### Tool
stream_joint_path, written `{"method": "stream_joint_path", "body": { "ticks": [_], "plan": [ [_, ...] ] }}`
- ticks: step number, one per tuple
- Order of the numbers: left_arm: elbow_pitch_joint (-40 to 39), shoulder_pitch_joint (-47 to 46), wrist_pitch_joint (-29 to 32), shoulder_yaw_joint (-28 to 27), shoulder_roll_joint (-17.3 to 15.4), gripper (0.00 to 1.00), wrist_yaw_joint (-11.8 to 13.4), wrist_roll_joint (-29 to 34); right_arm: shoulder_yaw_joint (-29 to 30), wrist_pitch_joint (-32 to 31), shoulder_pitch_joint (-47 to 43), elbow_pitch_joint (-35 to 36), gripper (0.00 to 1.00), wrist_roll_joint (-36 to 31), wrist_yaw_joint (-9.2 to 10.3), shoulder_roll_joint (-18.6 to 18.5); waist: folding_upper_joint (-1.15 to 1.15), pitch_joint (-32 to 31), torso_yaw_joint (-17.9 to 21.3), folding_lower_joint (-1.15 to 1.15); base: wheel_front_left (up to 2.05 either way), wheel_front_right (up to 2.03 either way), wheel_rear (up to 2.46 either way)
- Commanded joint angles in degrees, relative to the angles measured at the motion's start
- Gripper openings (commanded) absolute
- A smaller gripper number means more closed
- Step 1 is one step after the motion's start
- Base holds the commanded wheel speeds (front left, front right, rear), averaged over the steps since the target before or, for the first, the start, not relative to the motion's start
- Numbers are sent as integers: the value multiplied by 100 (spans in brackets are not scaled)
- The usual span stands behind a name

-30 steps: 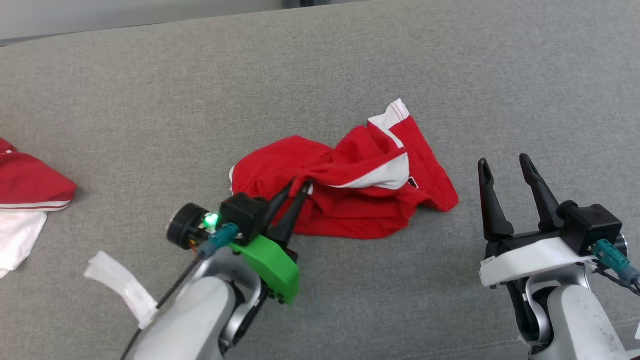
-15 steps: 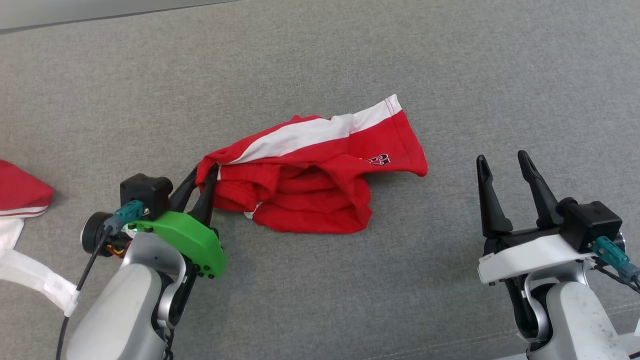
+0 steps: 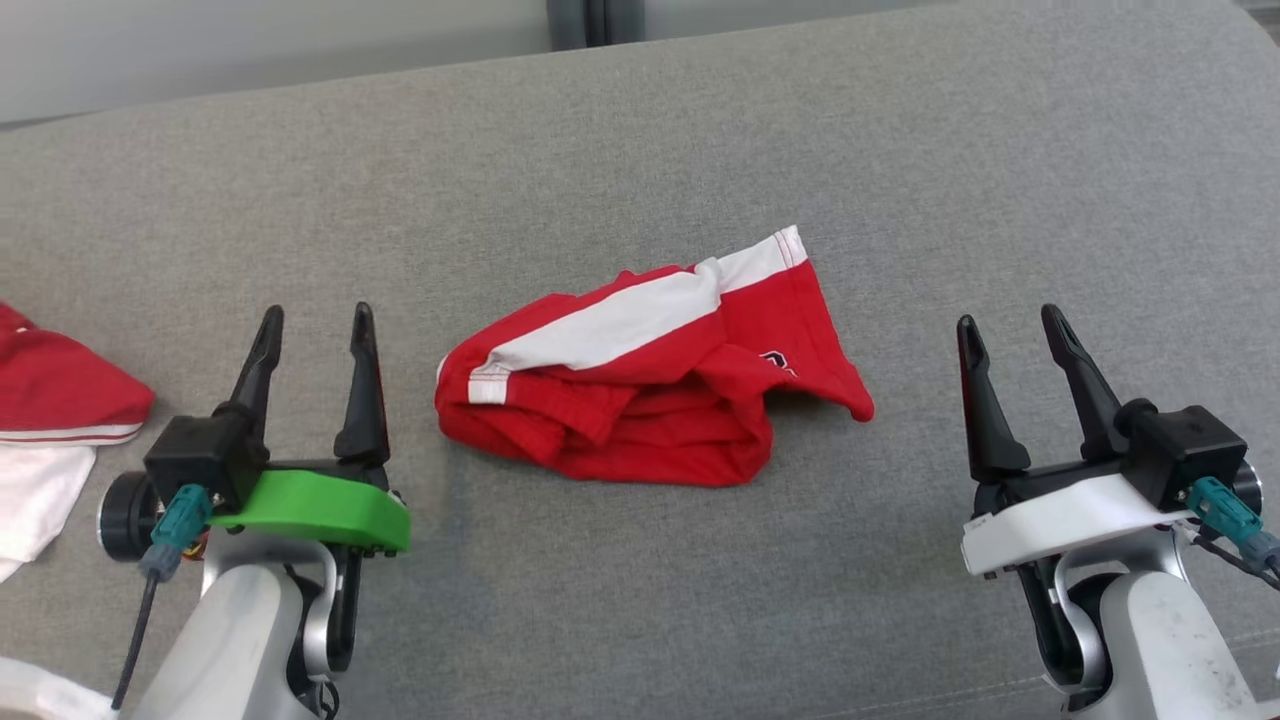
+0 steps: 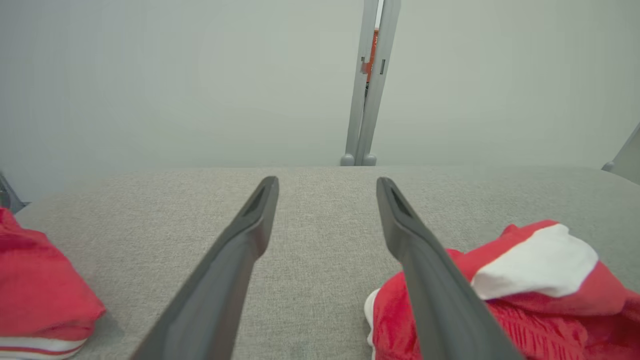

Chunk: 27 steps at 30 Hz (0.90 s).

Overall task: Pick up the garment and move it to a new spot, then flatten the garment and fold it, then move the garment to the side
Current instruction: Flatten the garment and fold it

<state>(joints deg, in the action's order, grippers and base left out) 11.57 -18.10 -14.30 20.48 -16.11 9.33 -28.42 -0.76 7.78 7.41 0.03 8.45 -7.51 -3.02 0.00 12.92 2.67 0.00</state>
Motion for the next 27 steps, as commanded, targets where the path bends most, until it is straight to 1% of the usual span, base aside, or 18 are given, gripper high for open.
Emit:
{"method": "stream_joint_path", "body": {
  "ticks": [1,4,7,11,16,22,27],
  "plan": [
    [-62,171,-51,-95,-44,100,83,58,-1,-41,-74,57,100,-43,4,-26,0,-193,-110,0,0,0,0],
    [-242,450,-85,-267,-114,100,211,173,-23,-127,-187,121,100,-63,4,-26,0,-347,-157,0,0,0,0],
    [-394,680,-85,-297,-212,100,237,279,-31,-190,-263,184,100,-68,4,-28,0,-436,-184,0,0,0,0],
    [-577,969,-90,-246,-356,100,147,379,-51,-269,-412,243,100,-62,4,-56,0,-560,-219,0,0,0,0],
    [-701,1237,-89,-248,-439,100,54,276,-80,-353,-533,299,100,-43,4,-80,0,-690,-238,0,0,0,0],
    [-685,1313,-44,-191,-462,100,-56,181,-65,-424,-606,375,100,-44,4,-82,0,-734,-264,0,0,0,0],
    [-705,1310,-1,-154,-462,100,-49,168,-71,-446,-616,404,100,-48,4,-74,0,-739,-270,0,0,0,0]
  ]
}}
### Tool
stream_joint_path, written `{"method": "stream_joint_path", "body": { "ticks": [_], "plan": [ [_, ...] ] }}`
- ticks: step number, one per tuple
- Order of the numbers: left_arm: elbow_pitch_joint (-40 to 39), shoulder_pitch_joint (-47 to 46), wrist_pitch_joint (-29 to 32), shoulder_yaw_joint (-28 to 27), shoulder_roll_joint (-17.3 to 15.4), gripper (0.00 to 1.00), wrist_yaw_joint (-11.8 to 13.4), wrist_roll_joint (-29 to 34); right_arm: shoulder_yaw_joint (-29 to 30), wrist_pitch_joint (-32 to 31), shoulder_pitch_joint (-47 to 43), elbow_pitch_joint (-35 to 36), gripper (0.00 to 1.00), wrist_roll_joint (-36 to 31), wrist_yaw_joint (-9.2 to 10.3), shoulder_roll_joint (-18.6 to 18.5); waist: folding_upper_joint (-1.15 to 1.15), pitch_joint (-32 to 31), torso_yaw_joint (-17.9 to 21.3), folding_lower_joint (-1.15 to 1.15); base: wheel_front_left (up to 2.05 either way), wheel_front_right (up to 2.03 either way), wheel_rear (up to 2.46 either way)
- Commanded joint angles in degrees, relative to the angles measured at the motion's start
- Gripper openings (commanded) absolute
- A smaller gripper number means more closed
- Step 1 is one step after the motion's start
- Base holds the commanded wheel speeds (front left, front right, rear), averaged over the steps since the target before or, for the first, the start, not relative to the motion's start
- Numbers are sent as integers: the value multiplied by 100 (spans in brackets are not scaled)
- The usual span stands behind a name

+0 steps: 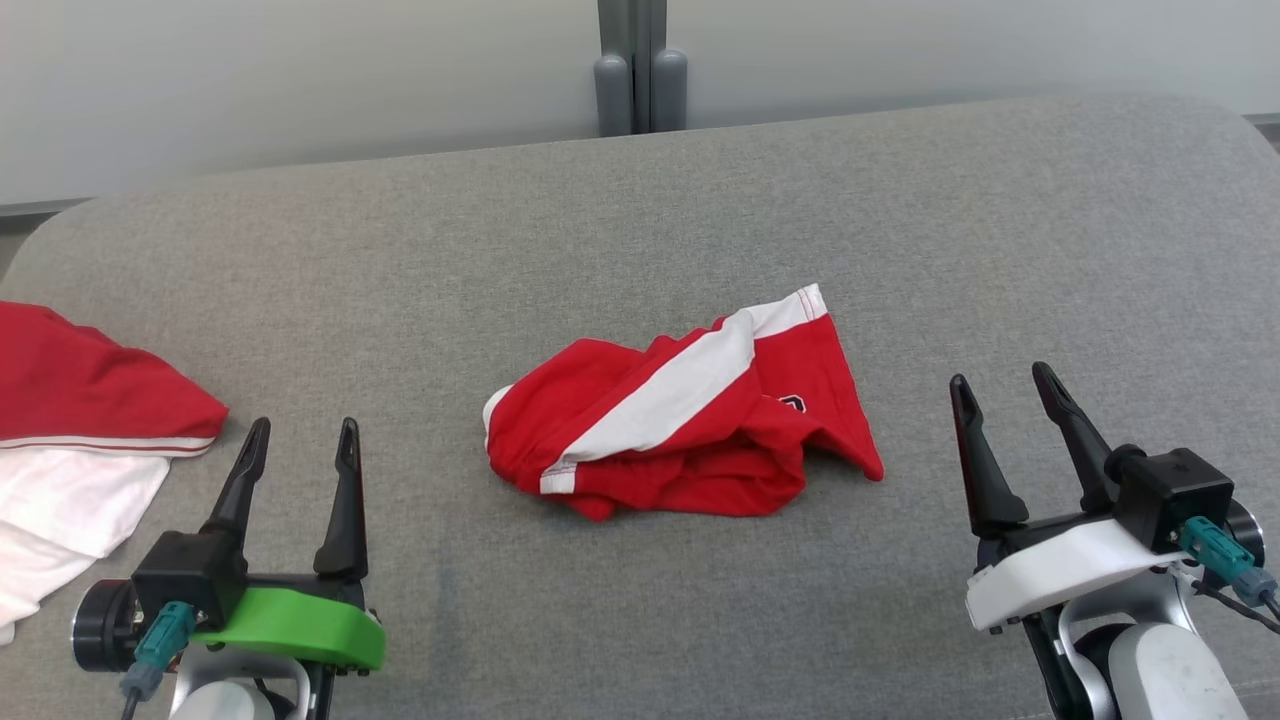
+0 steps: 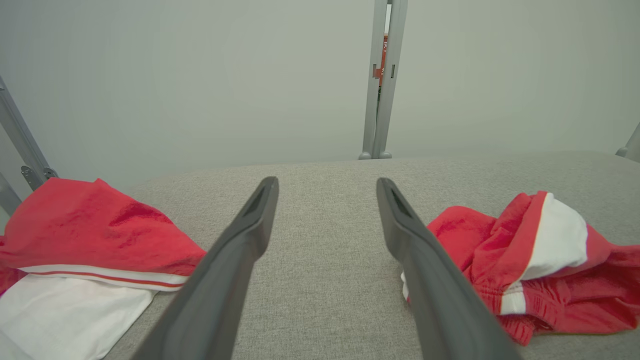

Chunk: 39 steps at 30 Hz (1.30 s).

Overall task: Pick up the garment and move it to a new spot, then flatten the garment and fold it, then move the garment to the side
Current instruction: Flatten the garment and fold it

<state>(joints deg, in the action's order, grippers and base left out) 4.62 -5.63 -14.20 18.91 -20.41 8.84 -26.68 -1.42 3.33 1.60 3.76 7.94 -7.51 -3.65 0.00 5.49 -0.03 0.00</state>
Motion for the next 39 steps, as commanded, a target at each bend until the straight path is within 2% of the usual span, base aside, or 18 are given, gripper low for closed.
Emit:
{"method": "stream_joint_path", "body": {
  "ticks": [1,10,17,23,26,29,30,31,32,33,34,39],
  "plan": [
    [-13,56,-2,10,-35,100,6,-6,-6,-3,-33,35,100,4,4,-9,0,8,-2,0,0,0,0],
    [-80,-96,-13,83,-16,100,50,105,21,-15,-9,50,100,-8,4,-9,0,59,-20,0,0,0,0],
    [-262,-484,526,760,164,100,-333,219,9,-28,84,71,100,-18,4,-12,0,259,-11,0,0,0,0],
    [-2,-777,1184,1408,441,100,-709,170,-49,-13,196,18,100,10,4,-16,0,479,108,0,0,0,0],
    [234,-874,1420,1575,519,100,-814,140,-62,27,251,-18,100,27,4,-9,0,571,190,0,0,0,0],
    [428,-953,1487,1606,565,100,-790,134,-50,57,273,-45,100,38,4,1,0,645,255,0,0,0,0],
    [492,-983,1485,1600,561,84,-773,152,-42,75,289,-56,100,39,4,3,0,674,277,0,0,0,0],
    [549,-1006,1489,1585,555,45,-754,157,-37,84,303,-61,100,45,4,4,0,696,288,0,0,0,0],
    [611,-1047,1476,1559,537,27,-726,178,-31,102,321,-61,100,47,4,6,0,735,300,0,0,0,0],
    [663,-1087,1457,1547,521,3,-723,195,-25,109,334,-69,100,46,4,7,0,756,305,0,0,0,0],
    [732,-1121,1453,1538,511,0,-728,198,-23,125,343,-80,100,47,4,10,0,788,311,0,0,0,0],
    [1018,-1355,1390,1515,469,0,-723,268,-26,183,419,-115,100,46,4,20,0,929,320,0,0,0,0]
  ]
}}
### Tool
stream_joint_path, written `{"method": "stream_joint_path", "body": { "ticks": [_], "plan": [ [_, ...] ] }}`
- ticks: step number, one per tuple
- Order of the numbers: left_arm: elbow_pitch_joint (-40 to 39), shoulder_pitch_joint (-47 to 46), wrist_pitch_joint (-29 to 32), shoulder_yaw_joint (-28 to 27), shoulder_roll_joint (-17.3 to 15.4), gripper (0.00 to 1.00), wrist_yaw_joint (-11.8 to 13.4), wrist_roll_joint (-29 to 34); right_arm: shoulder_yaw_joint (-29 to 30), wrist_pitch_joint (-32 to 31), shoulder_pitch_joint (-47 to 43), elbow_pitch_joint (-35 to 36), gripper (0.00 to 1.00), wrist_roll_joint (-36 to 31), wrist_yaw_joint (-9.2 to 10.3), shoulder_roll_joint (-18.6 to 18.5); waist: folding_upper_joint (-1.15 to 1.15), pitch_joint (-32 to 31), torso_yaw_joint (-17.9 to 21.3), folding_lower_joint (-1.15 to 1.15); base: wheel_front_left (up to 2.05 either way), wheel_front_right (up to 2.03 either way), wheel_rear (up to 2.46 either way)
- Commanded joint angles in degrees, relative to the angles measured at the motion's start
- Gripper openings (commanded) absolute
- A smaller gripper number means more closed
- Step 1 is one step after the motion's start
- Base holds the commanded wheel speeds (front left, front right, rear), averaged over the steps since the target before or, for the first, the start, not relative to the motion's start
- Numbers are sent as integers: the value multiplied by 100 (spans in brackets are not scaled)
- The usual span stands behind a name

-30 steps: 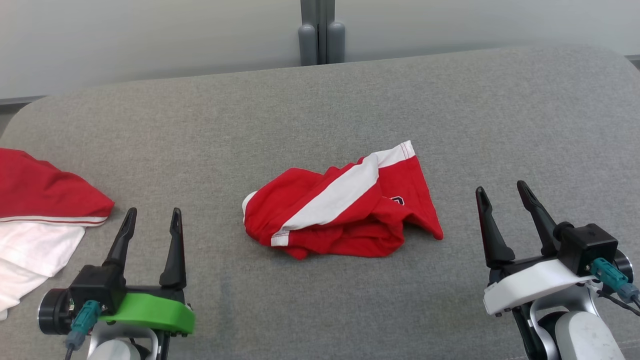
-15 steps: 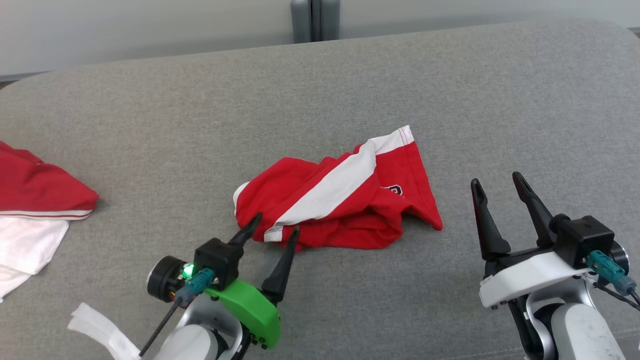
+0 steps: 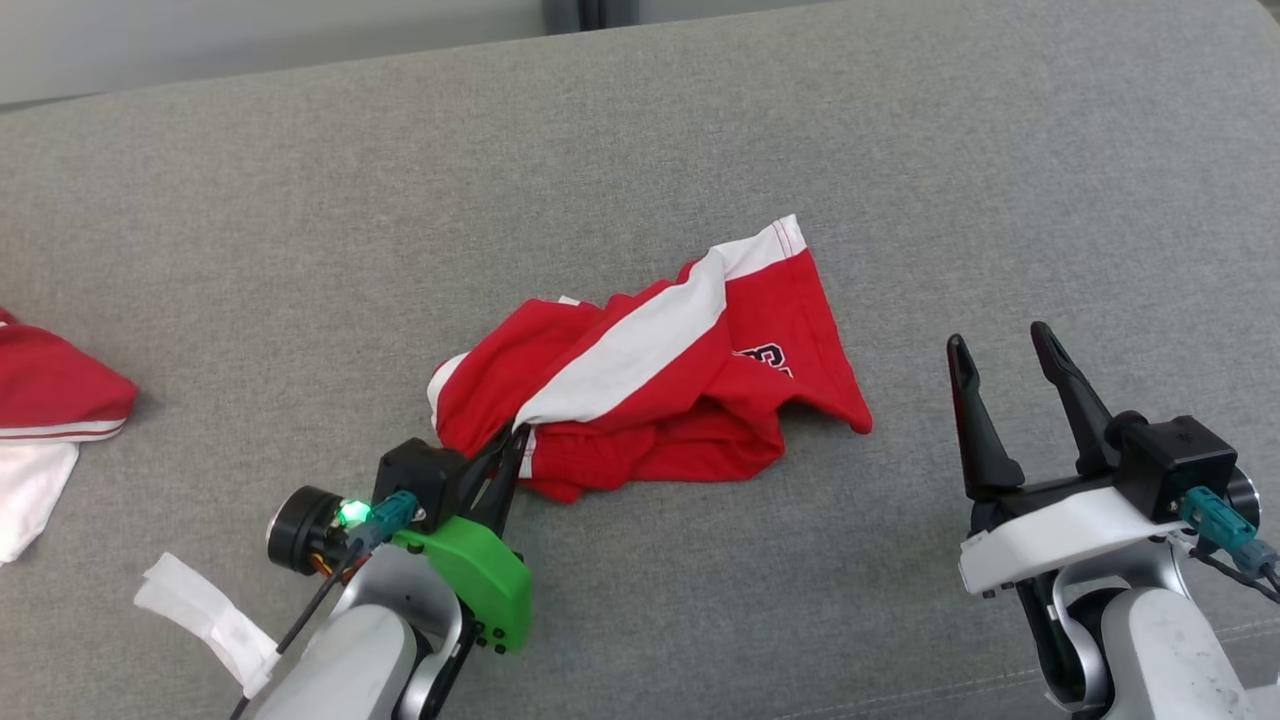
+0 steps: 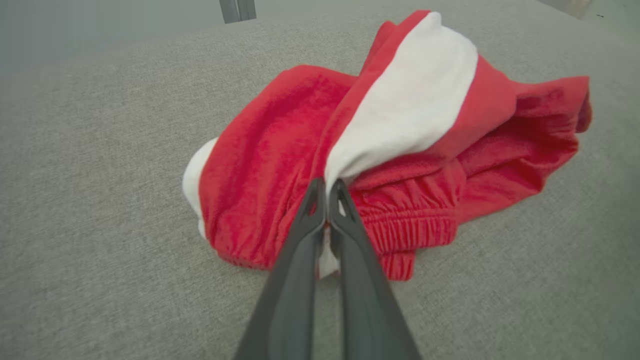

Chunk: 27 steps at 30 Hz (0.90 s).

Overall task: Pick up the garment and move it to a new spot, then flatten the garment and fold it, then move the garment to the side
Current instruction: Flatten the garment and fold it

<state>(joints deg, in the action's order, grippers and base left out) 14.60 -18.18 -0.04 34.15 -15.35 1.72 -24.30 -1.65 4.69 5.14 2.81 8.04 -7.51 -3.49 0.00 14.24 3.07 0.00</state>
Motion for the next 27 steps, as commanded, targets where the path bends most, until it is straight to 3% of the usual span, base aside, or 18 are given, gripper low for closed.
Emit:
{"method": "stream_joint_path", "body": {
  "ticks": [1,9,17,27],
  "plan": [
    [60,-131,-53,-7,-26,0,-18,38,-6,54,88,-30,100,39,4,4,0,69,8,0,0,0,0],
    [74,-262,-245,-28,26,0,35,45,-44,41,342,-221,100,135,4,-83,0,102,-99,0,0,0,0],
    [-250,-393,-268,2,62,0,88,88,-261,-264,960,-706,100,370,4,-416,0,398,-429,0,0,0,0],
    [-386,-662,-358,161,230,0,41,175,-742,-496,2265,-2270,100,629,5,-739,0,887,-819,0,0,0,0]
  ]
}}
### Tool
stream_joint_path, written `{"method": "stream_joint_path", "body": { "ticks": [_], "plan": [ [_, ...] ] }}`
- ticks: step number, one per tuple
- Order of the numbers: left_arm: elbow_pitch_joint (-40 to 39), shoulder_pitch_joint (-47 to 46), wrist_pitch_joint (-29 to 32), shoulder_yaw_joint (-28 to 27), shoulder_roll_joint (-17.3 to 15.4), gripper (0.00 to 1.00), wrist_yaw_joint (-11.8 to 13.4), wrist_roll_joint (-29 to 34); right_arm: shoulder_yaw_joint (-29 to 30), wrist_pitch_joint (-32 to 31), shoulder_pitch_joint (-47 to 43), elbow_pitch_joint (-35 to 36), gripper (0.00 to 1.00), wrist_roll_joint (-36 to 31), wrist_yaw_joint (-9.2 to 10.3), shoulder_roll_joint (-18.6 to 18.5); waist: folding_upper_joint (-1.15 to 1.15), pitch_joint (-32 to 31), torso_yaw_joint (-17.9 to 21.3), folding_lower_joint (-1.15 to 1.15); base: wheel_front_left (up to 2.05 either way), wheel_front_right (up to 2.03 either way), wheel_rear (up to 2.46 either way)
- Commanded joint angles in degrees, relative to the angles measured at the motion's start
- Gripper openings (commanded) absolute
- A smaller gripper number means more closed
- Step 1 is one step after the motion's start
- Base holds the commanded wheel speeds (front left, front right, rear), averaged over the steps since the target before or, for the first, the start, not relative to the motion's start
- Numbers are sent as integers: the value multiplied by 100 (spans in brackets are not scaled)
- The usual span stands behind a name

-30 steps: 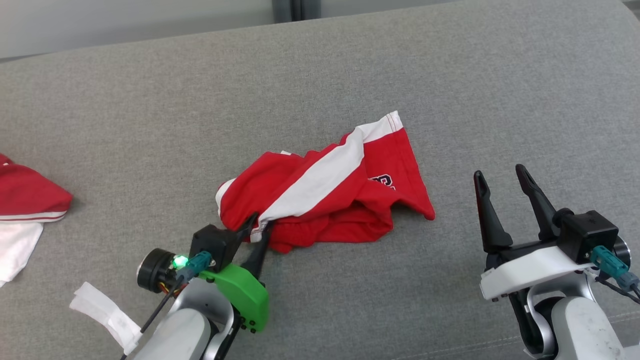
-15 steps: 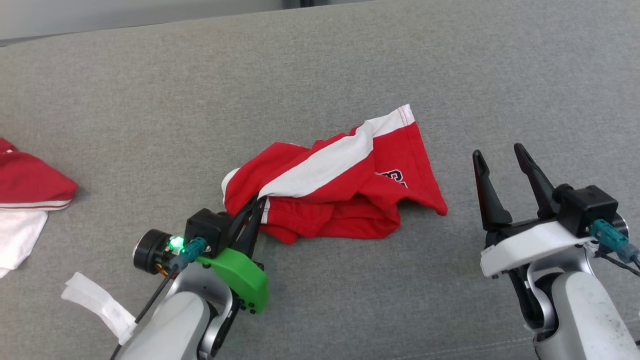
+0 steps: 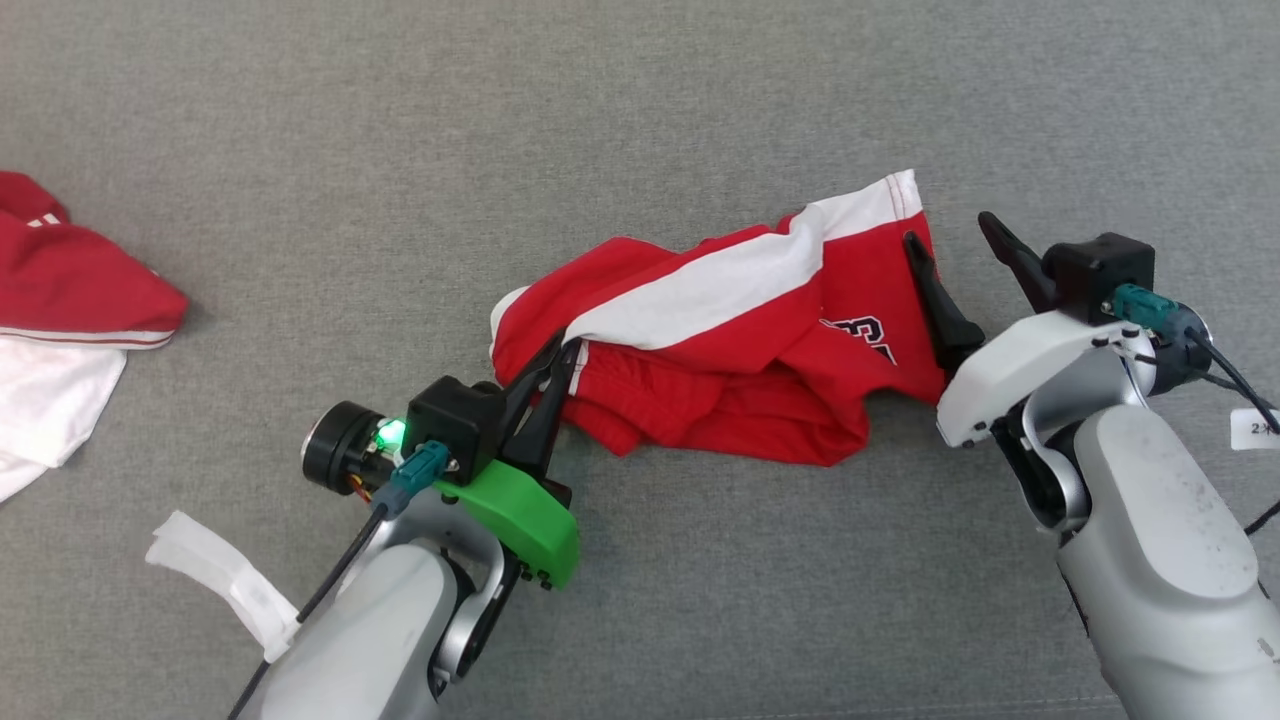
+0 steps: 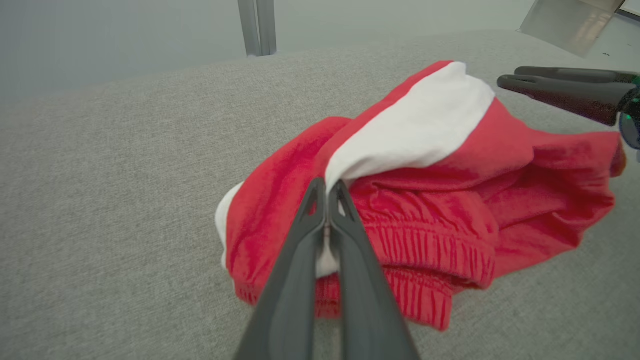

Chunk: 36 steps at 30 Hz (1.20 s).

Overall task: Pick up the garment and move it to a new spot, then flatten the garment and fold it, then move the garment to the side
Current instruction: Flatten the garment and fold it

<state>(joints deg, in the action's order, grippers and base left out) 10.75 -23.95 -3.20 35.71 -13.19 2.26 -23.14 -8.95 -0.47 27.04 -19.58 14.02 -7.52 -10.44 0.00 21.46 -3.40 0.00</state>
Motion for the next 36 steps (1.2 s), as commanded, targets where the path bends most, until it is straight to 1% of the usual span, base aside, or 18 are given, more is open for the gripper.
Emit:
{"method": "stream_joint_path", "body": {
  "ticks": [1,7,8,9,10,11,14,17,21,23,25,29,32,36],
  "plan": [
    [5,-118,-50,32,51,0,-25,69,-66,34,232,-268,100,94,6,-58,0,192,-214,0,0,0,0],
    [91,-225,-139,112,147,0,-77,76,-333,208,906,-1395,100,258,6,-191,0,237,-364,0,0,0,0],
    [100,-232,-161,111,147,0,-69,76,-364,237,971,-1523,93,283,6,-205,0,233,-377,0,0,0,0],
    [109,-240,-190,105,140,0,-64,74,-404,275,1046,-1664,49,330,6,-215,0,223,-392,0,0,0,0],
    [103,-244,-220,94,131,0,-52,78,-442,307,1089,-1751,30,376,6,-222,0,213,-401,0,0,0,0],
    [94,-241,-257,82,117,0,-35,77,-489,346,1125,-1845,0,439,6,-245,0,195,-408,0,0,0,0],
    [36,-194,-341,40,76,0,18,86,-642,484,1188,-1970,0,605,6,-322,0,117,-394,0,0,0,0],
    [-86,-148,-450,-20,2,0,99,97,-757,790,1206,-1903,0,748,6,-434,0,-7,-338,0,0,0,0],
    [-388,-134,-556,-161,-164,0,237,148,-800,1214,1121,-1598,0,845,6,-551,0,-245,-218,0,0,0,0],
    [-601,-153,-568,-240,-272,0,303,196,-745,1352,1064,-1326,0,856,6,-609,0,-386,-139,0,0,0,0],
    [-860,-191,-587,-342,-397,0,385,260,-644,1445,986,-954,0,820,6,-648,0,-557,-43,0,0,0,0],
    [-1456,-292,-514,-550,-643,0,546,357,-318,1521,753,58,0,630,6,-709,0,-898,150,0,0,0,0],
    [-1953,-425,-448,-703,-800,0,628,450,19,1467,534,1063,0,394,7,-731,0,-1130,280,0,0,0,0],
    [-2593,-699,-383,-903,-935,0,744,559,497,1119,272,2424,0,93,7,-697,0,-1386,437,0,0,0,0]
  ]
}}
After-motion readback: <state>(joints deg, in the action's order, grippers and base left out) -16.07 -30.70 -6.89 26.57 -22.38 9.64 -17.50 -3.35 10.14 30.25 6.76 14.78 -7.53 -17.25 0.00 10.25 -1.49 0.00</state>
